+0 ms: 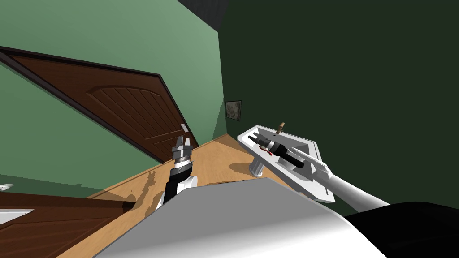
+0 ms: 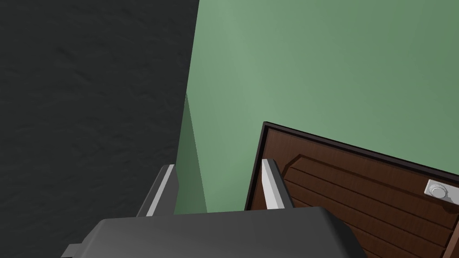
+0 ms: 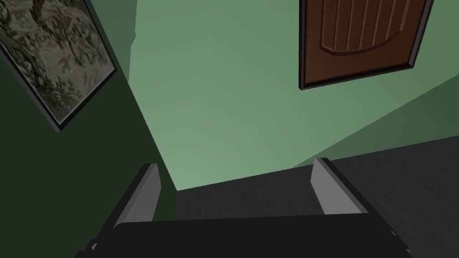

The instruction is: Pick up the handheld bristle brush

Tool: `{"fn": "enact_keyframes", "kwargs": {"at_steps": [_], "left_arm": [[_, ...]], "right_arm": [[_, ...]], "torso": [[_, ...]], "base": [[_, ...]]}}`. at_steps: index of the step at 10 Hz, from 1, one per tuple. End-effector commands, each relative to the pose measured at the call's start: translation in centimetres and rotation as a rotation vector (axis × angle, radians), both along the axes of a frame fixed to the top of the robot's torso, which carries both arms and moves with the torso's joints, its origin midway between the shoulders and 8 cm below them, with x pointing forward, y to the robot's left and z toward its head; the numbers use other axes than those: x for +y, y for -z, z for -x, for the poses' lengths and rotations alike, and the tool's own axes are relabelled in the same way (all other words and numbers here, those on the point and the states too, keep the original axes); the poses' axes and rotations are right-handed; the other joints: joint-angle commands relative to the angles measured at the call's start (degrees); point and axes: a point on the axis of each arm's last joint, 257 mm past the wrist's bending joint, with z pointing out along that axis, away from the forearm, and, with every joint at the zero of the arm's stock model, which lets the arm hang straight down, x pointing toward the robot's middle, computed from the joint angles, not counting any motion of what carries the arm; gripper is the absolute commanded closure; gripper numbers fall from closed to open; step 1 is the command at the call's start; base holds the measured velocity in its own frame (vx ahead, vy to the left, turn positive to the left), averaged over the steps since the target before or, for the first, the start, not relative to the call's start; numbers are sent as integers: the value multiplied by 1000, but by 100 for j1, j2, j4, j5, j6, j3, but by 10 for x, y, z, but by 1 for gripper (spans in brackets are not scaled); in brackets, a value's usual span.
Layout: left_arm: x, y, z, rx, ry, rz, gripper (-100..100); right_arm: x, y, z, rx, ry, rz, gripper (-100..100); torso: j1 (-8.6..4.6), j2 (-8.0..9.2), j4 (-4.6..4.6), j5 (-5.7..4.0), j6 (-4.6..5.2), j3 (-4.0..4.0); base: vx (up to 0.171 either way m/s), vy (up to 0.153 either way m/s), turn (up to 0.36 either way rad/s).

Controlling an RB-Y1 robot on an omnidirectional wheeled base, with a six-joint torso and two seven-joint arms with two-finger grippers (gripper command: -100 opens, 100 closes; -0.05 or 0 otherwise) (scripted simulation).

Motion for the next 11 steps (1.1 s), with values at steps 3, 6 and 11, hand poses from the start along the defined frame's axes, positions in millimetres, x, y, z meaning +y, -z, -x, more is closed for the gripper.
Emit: {"fn": "enact_keyframes", "kwargs": {"at_steps": [3, 6, 11], "left_arm": [[0, 0, 0, 0, 0, 0, 0], [0, 0, 0, 0, 0, 0, 0], [0, 0, 0, 0, 0, 0, 0]], "right_arm": [[-23, 36, -3, 40, 34, 205, -100], [-47, 68, -1, 77, 57, 369, -100], [-105, 133, 18, 175, 81, 673, -100]], "torso": [[1, -2, -1, 0, 0, -1], [1, -11, -3, 0, 0, -7], [-2, -36, -8, -2, 0, -21]], "base": [[58, 3, 2], [75, 5, -10], [119, -7, -28]]}}
